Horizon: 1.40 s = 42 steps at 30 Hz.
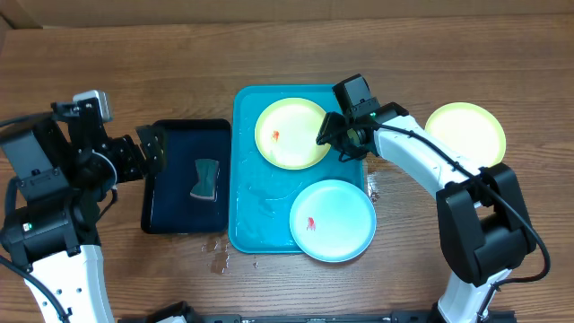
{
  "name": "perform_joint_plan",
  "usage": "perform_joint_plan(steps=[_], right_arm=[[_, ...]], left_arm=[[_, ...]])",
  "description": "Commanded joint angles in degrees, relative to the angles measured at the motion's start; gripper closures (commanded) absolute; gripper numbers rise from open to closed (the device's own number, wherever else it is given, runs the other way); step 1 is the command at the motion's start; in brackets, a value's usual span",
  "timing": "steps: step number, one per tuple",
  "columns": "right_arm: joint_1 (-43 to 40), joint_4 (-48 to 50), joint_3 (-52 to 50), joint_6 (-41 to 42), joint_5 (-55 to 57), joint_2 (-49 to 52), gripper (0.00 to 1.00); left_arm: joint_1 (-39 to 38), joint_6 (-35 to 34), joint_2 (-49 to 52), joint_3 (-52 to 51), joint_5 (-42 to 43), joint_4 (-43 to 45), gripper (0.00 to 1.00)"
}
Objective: Clean dirty plates on tray and stack at the side
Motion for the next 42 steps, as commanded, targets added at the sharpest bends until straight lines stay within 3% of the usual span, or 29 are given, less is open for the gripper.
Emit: perform_joint_plan(steps=[1, 8, 11, 17, 20, 25, 32, 42], right_arm=[[0.00, -1.27, 1.11, -4.02, 1.88, -5.22, 0.34], [-0.02, -5.20, 3.63, -13.09, 3.63, -17.27, 0.34], [0.00, -5.88, 3.63, -15.54, 3.61, -21.38, 0.33], [-0.02, -10.60, 3.63, -19.61, 4.66, -29.24, 0.31], [0.00, -12.02, 3.63, -19.58, 4.90, -31.12, 0.31], [0.00, -13.03, 3.63, -19.56, 4.90, -32.30, 0.32], [0.00, -13.33, 3.63, -19.54, 4.92, -32.28, 0.32], [0.00, -14.27, 3.63, -19.28, 4.92, -32.28, 0.32]], left_arm=[[0.07, -2.12, -0.46, -0.61, -4.90, -2.56, 0.02], [-3.19, -6.40, -0.37, -8.20, -9.92, -1.90, 0.11], [-6.29, -8.96, -0.37, -12.48, -12.04, -0.96, 0.11], [-15.61, -21.03, -0.39, -21.31, -27.80, 1.14, 0.07], [-17.49, -24.55, -0.37, -24.61, -30.32, 4.57, 0.05], [-17.88, -24.50, 1.57, -30.45, -28.46, 16.72, 0.06], [-18.08, -19.56, 11.98, -31.30, -20.11, 27.69, 0.18], [-21.97, -15.02, 17.25, -31.28, -21.05, 30.73, 0.20]])
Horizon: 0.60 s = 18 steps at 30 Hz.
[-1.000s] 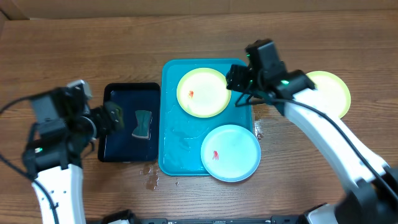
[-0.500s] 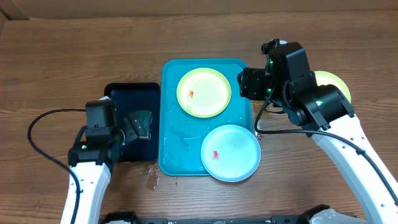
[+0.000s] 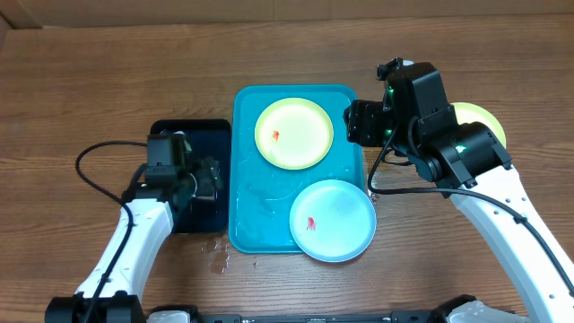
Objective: Clean dirty plates on tray and stack at the side
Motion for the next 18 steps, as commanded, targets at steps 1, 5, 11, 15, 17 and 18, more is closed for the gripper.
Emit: perform_joint_plan(steps=[1, 5, 11, 15, 17, 18], right_arm=[[0.02, 0.15, 0.90, 0.09, 0.55, -1.11, 0.32], [0.02, 0.00, 0.90, 0.09, 0.52, -1.11, 0.32], [0.02, 0.04, 0.90, 0.09, 0.52, -1.11, 0.32], [0.02, 0.07, 0.90, 0.09, 0.52, -1.11, 0.32], [0.02, 0.04, 0.90, 0.11, 0.50, -1.11, 0.32], [0.02, 0.02, 0.90, 0.31, 0.48, -1.11, 0.32]], left_arm=[[-1.57, 3.39, 1.20, -0.33, 0.02, 0.79, 0.20], [-1.62, 3.34, 3.61, -0.33, -0.42, 0.70, 0.24], [-1.62, 3.39, 7.13, -0.33, -0.24, 0.98, 0.30], [-1.62, 3.80, 7.85, -0.33, -0.44, 1.90, 0.34], [-1.62, 3.78, 7.87, -0.33, -0.66, 2.32, 0.39], [-1.62, 3.80, 7.87, -0.33, -0.76, 2.40, 0.42]])
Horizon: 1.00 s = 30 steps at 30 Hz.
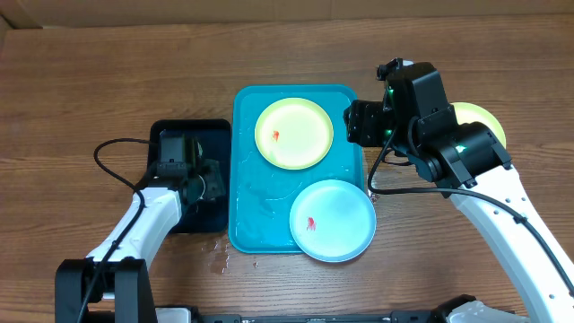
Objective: Clean dirty plates on tray and stack at the side
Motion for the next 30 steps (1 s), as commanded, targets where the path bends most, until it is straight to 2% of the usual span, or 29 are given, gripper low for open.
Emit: perform_joint_plan(steps=[1, 5, 13, 19, 25, 30], right_arm=[[0.02, 0.17, 0.90, 0.24, 0.15, -1.11, 0.32], [0.02, 0.20, 0.90, 0.22, 0.04, -1.11, 0.32], [0.02, 0.20, 0.90, 0.22, -0.20, -1.11, 0.32], [0.02, 0.17, 0.90, 0.24, -0.42, -1.11, 0.32], [0.02, 0.11, 0.90, 0.24, -0.57, -1.11, 0.32], [0.02, 0.09, 0.90, 0.24, -0.61, -1.11, 0.31]], left_arm=[[-0.37, 1.01, 0.68, -0.31, -0.90, 0.68, 0.44], [-0.37, 1.01, 0.90, -0.31, -1.99, 0.66, 0.49], [-0.37, 2.12, 3.10, -0.31, -1.90, 1.81, 0.50], [-0.35, 2.25, 5.18, -0.28, -2.01, 2.25, 0.69], [-0.33, 1.97, 5.16, 0.37, -2.16, 2.01, 0.95], [-0.33, 1.57, 5.16, 3.78, -5.64, -1.99, 0.96]])
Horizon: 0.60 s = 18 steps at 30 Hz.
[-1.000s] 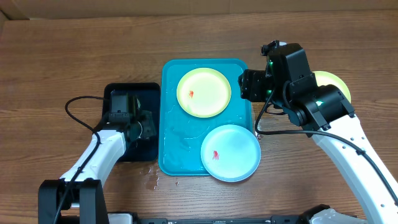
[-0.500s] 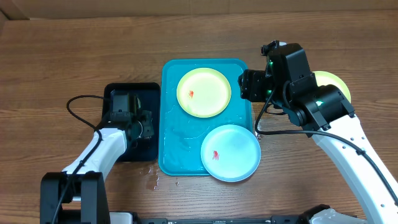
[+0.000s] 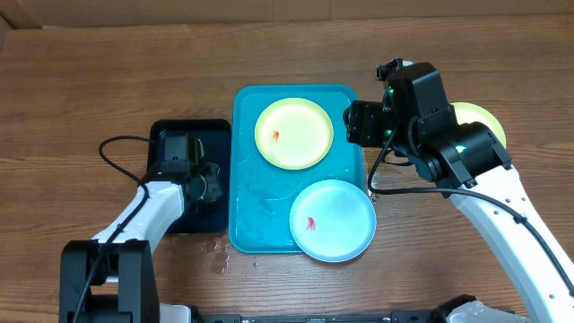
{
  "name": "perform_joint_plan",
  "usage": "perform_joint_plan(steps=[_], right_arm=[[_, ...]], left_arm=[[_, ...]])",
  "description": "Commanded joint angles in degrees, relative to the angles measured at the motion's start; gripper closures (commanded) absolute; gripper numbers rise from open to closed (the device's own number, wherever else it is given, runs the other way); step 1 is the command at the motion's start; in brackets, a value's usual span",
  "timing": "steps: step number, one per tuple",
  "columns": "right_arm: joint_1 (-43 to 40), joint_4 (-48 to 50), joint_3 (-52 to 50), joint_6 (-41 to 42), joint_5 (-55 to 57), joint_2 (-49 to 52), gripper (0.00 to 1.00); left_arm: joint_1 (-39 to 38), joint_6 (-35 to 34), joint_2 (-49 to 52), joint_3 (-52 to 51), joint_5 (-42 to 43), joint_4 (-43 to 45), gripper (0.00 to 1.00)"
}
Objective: Clean dirty plates on tray and stack at the side
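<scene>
On the teal tray [image 3: 242,108] lie two dirty plates: a yellow-green plate [image 3: 300,135] at the far end and a light blue plate [image 3: 336,220] overhanging the near right corner, each with a red stain. My left gripper [image 3: 210,184] is down in the dark blue tray [image 3: 212,131], over the spot where the sponge lies; the sponge is hidden under it. My right gripper [image 3: 357,123] hangs high beside the teal tray's right edge, holding nothing that I can see. Whether either gripper's jaws are apart is not visible from above.
A clean yellow-green plate [image 3: 485,122] lies on the wood table at the right, mostly hidden behind my right arm. Water drops [image 3: 219,256] spot the table by the teal tray's near left corner.
My left arm has shifted very slightly over the dark tray. The right arm and both plates are where they were.
First my left gripper stood open left of the dark tray with the teal sponge showing in it, and my right gripper was at the yellow-green plate's right rim. Then the right gripper was raised clear and the left was down over the sponge, where it stays.
</scene>
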Motion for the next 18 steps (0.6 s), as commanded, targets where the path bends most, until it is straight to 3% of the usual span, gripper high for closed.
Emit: perform_joint_plan(steps=[1, 7, 9, 14, 18], right_arm=[[0.02, 0.15, 0.90, 0.22, -0.28, -1.11, 0.31], [0.02, 0.02, 0.90, 0.22, -0.33, -1.11, 0.30], [0.02, 0.02, 0.90, 0.20, -0.76, -1.11, 0.25], [0.02, -0.09, 0.90, 0.20, -1.22, -1.11, 0.01], [0.02, -0.22, 0.90, 0.15, -2.99, -1.11, 0.00]], left_arm=[[-0.33, -0.35, 0.90, 3.91, -4.22, -3.19, 0.96], [-0.33, -0.33, -0.20, 12.46, -10.08, -11.56, 0.96], [-0.33, -0.35, -0.48, 14.51, -11.13, -12.81, 0.96], [-0.31, -0.66, -0.46, 15.61, -10.97, -12.24, 0.96], [-0.31, -0.74, -0.26, 15.54, -9.81, -11.34, 0.96]])
